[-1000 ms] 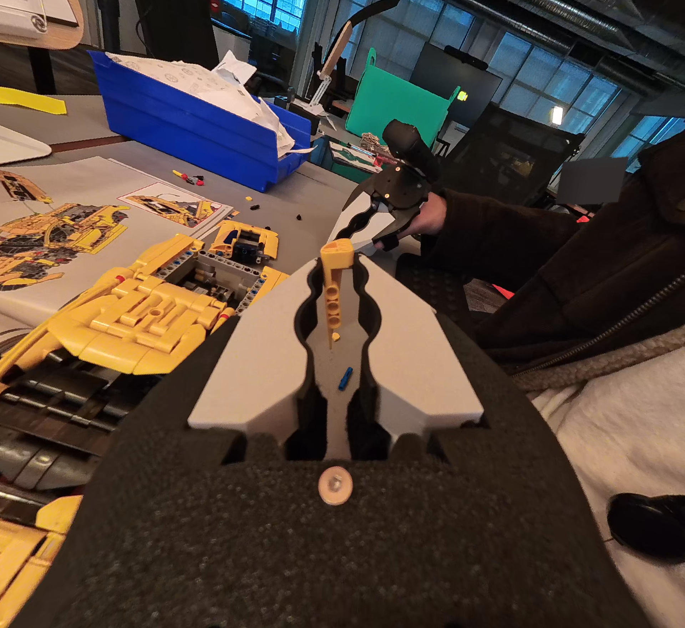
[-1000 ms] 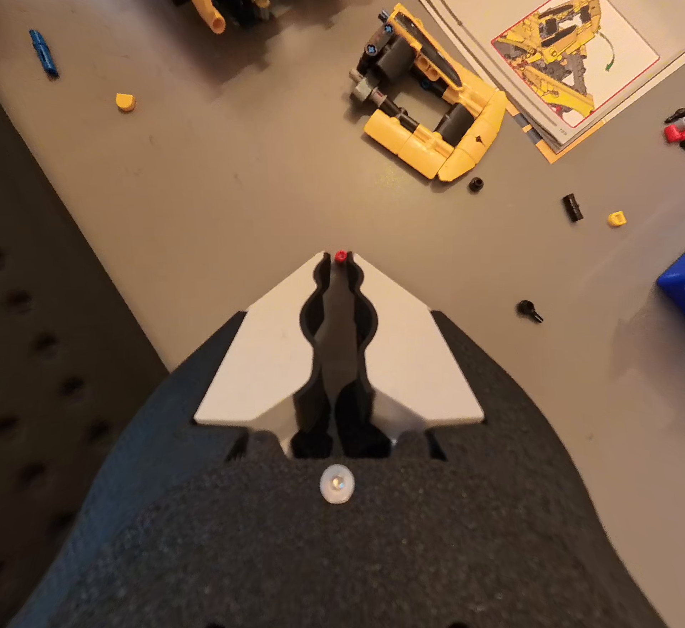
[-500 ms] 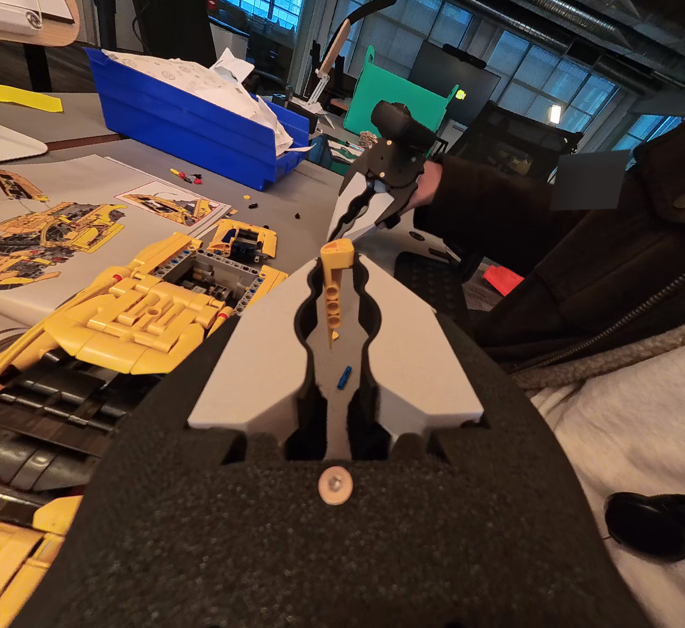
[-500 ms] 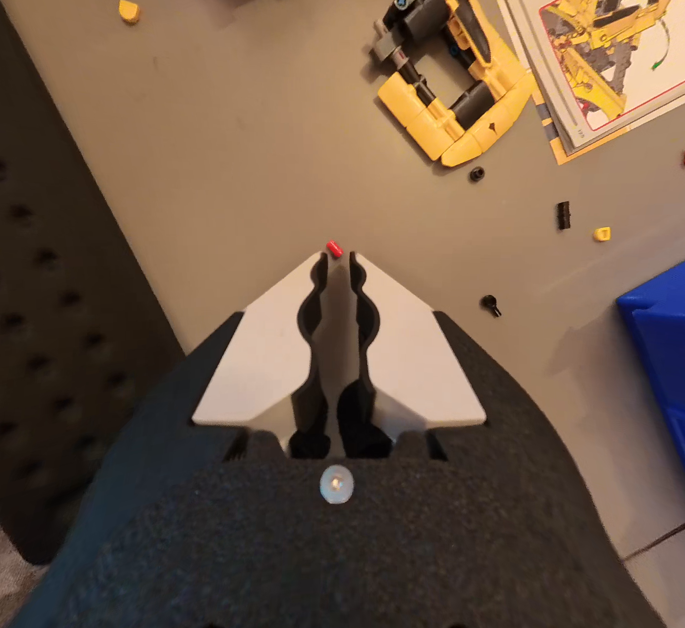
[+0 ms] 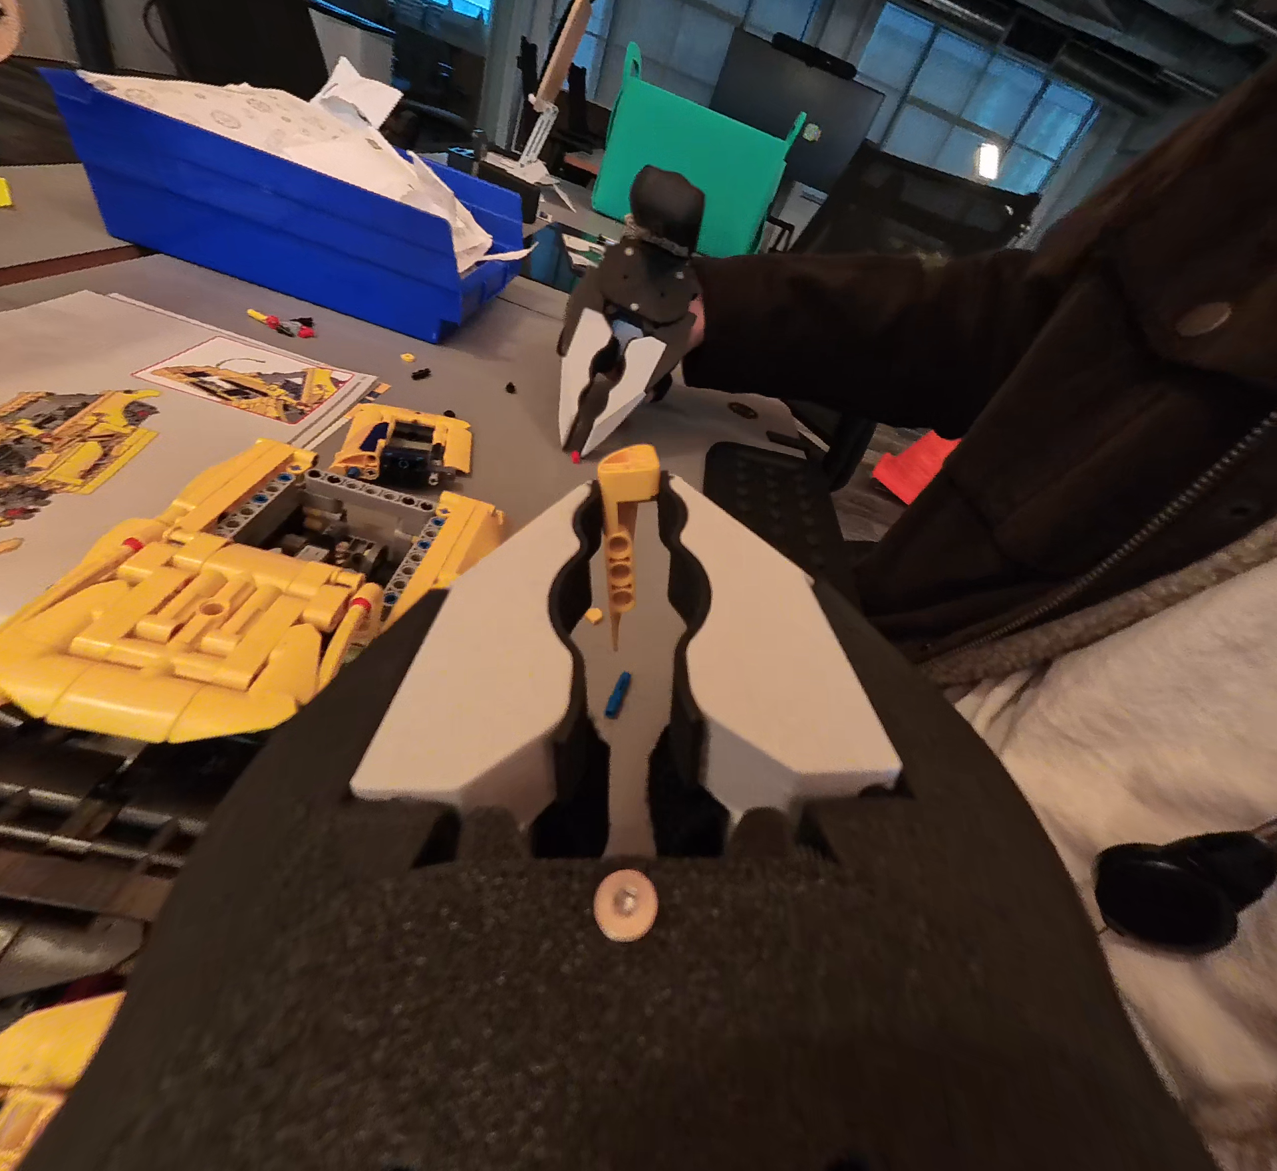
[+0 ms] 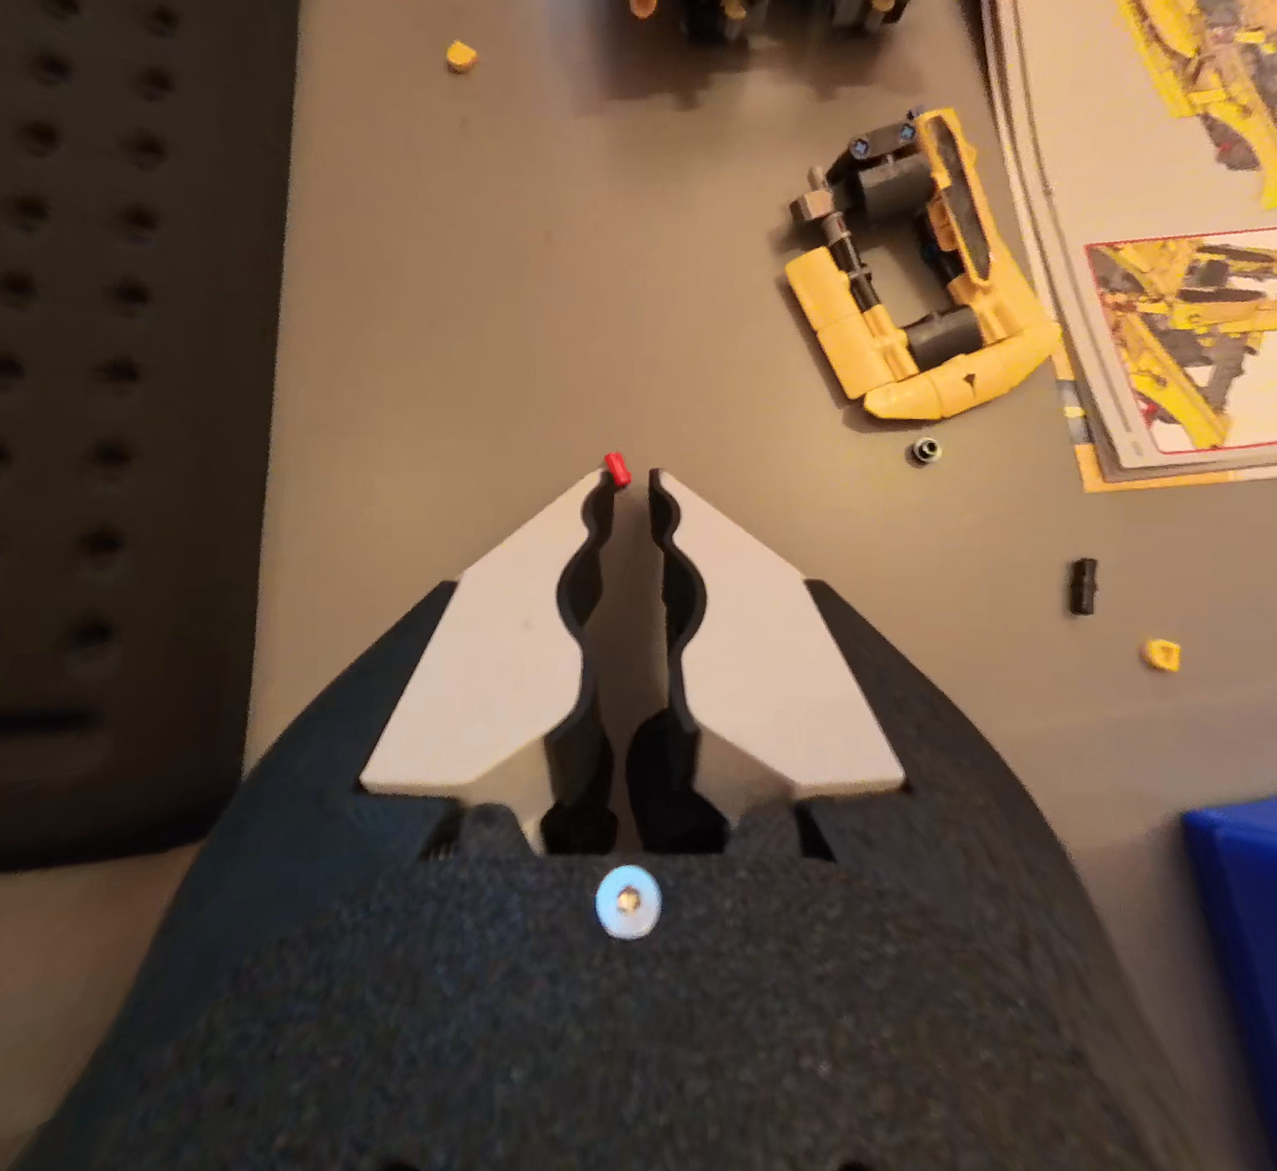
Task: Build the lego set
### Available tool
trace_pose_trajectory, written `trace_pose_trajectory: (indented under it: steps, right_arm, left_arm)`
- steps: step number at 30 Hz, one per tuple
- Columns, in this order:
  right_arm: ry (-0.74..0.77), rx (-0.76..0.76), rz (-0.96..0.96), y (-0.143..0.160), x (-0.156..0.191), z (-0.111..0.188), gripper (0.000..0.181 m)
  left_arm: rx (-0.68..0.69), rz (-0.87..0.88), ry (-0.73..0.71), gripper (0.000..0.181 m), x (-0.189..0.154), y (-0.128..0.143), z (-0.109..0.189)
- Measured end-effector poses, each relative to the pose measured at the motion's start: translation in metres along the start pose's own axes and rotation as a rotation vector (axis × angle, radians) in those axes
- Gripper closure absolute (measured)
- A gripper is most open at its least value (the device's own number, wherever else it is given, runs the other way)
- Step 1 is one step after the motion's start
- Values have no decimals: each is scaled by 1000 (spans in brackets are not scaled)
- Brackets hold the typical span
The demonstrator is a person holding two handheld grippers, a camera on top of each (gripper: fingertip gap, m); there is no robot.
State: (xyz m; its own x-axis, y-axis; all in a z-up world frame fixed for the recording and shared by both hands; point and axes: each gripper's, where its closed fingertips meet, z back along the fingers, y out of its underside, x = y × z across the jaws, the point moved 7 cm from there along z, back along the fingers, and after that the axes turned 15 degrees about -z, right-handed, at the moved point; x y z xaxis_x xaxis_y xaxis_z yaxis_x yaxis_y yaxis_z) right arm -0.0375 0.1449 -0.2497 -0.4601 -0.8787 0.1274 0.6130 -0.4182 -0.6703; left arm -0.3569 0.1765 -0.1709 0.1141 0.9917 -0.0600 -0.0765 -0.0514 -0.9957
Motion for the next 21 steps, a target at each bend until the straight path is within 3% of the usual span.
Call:
trace_pose_trajectory:
  steps: [21]
  right_arm:
    - [-26, -75, 6, 5, 3, -4, 174]
  left_arm:
    - [-27, 34, 66, 166, 0, 0, 1]
